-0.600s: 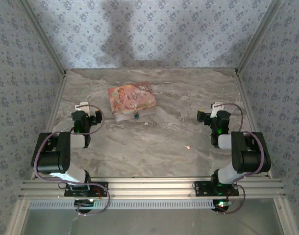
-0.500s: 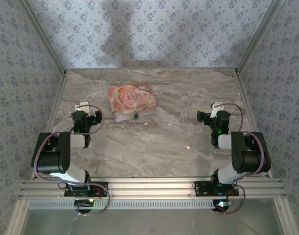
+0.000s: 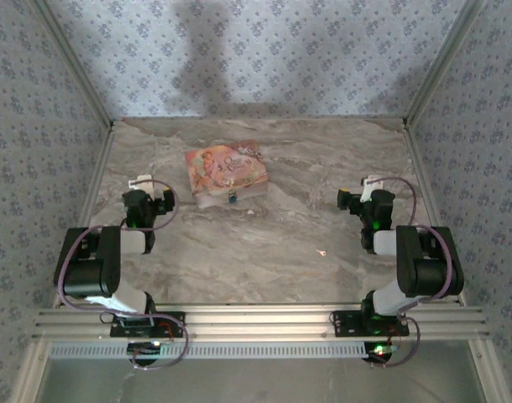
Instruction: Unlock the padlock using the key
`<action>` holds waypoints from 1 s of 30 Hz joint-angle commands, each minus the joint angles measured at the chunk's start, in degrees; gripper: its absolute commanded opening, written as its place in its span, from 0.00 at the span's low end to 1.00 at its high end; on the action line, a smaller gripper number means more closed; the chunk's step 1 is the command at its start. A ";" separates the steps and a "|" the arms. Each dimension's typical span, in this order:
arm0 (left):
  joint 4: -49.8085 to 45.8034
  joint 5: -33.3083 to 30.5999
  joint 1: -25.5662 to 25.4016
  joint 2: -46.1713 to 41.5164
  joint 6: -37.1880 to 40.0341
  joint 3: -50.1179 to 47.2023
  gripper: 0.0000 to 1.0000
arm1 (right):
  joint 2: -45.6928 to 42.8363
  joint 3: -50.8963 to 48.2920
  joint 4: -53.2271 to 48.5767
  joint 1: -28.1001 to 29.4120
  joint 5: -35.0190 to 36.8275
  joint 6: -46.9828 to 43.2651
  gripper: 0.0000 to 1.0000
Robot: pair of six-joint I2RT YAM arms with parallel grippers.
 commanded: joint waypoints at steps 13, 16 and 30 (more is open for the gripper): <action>-15.59 -1.32 0.16 -17.06 -3.64 1.00 0.98 | -11.04 3.88 -16.68 -1.11 2.74 2.60 1.00; -23.24 -1.24 0.13 -22.60 -7.21 2.89 0.98 | -14.66 6.80 -24.83 -0.98 2.82 5.60 1.00; -46.27 6.97 -13.69 -43.86 -20.09 7.55 0.98 | -25.72 18.65 -63.27 3.93 -6.17 23.45 1.00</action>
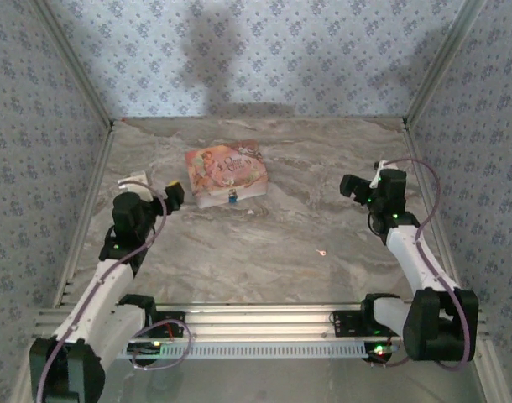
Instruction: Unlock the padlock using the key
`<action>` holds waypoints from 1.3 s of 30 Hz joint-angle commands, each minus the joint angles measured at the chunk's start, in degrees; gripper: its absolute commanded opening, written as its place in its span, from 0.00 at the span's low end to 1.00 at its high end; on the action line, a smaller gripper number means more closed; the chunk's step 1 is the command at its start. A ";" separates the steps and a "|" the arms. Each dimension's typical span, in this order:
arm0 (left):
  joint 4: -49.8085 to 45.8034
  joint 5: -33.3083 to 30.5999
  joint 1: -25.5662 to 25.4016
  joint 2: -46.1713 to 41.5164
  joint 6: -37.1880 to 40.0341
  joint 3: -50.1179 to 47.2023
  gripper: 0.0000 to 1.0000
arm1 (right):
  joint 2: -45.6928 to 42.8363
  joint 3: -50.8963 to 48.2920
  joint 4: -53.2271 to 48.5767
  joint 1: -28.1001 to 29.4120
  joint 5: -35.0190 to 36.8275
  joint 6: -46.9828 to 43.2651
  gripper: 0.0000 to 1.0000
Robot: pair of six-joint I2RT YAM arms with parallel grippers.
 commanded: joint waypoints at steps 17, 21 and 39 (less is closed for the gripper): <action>0.88 0.46 -26.35 8.97 -8.37 5.51 0.98 | -3.12 -1.01 -32.39 18.84 0.53 11.22 0.89; 0.83 0.36 -27.87 12.44 -7.97 7.31 0.98 | -0.45 -0.54 -35.45 21.58 2.86 10.07 0.80; 1.21 -1.29 -28.84 14.89 -8.06 7.56 0.98 | 9.70 -2.12 -32.23 25.17 1.01 13.68 0.48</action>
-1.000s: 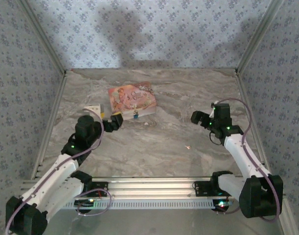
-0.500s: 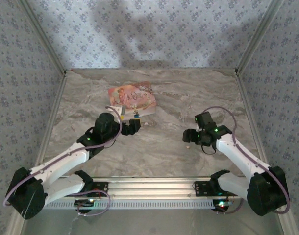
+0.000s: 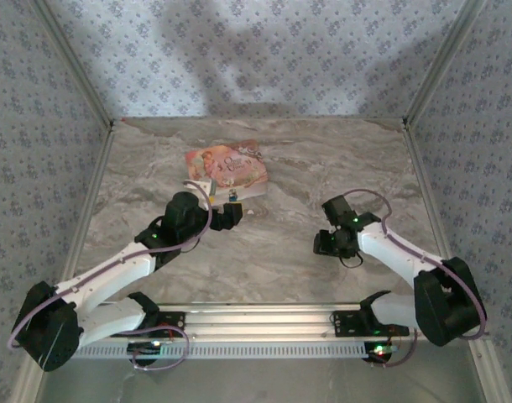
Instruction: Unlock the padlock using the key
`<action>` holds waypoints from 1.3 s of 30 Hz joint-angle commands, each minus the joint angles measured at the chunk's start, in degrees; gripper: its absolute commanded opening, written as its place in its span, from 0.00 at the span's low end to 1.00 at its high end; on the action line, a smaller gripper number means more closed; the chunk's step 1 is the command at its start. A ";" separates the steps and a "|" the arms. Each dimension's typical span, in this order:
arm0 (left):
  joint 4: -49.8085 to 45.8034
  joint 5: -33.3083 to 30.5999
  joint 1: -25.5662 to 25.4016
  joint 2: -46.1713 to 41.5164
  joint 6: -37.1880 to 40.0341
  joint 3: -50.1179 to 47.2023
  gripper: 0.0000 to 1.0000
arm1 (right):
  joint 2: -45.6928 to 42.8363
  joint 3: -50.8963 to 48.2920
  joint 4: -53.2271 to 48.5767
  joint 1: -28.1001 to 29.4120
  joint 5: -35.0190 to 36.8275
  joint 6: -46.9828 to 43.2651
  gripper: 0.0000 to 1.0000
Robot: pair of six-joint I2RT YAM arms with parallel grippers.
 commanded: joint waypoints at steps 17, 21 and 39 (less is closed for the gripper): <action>1.14 -0.79 -0.81 1.44 -0.41 1.75 0.98 | 4.00 -1.07 1.21 0.74 1.26 2.19 0.37; 1.08 -0.77 -0.90 1.45 -0.41 1.75 0.98 | 4.30 -1.09 1.22 0.74 1.38 2.37 0.35; 1.01 -0.93 -0.91 1.63 -0.76 1.56 0.98 | 6.84 -0.95 4.17 0.89 2.42 2.94 0.25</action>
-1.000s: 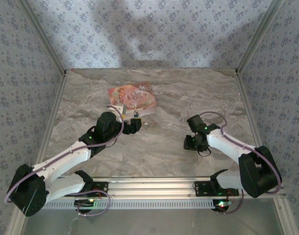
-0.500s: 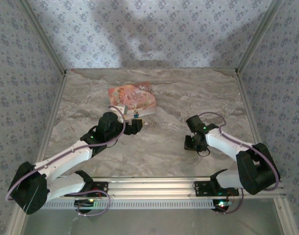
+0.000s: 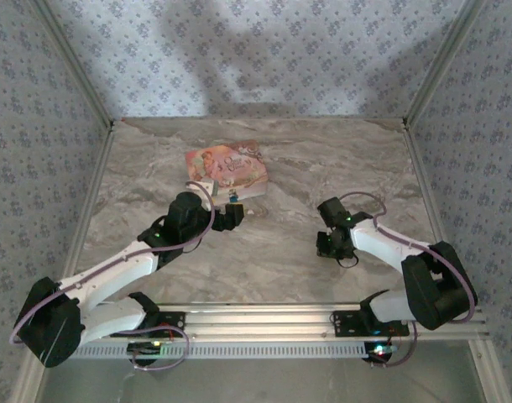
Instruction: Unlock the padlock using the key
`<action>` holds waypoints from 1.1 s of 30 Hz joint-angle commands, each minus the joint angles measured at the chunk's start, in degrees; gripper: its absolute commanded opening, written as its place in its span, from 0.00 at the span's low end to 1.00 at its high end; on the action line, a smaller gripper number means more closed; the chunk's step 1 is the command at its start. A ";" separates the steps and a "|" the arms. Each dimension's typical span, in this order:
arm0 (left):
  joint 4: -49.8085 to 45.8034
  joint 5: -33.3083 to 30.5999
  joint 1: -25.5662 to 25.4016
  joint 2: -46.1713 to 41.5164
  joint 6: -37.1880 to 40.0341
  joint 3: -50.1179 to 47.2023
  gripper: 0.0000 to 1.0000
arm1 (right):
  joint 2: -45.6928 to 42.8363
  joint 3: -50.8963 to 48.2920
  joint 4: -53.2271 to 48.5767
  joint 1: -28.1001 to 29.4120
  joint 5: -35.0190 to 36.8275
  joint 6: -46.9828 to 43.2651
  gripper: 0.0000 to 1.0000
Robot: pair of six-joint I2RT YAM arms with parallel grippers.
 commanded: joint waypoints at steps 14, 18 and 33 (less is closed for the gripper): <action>1.21 -0.26 -0.39 0.05 -0.81 1.31 0.98 | -0.25 -1.97 0.87 0.37 -0.18 1.83 0.06; 1.73 0.21 -0.34 -0.08 -1.27 1.32 0.98 | -2.00 -2.66 1.32 0.38 -0.98 2.46 0.00; 3.17 7.66 -0.71 -0.37 -6.29 4.64 0.92 | -19.71 -6.50 18.98 -0.10 -7.75 13.57 0.00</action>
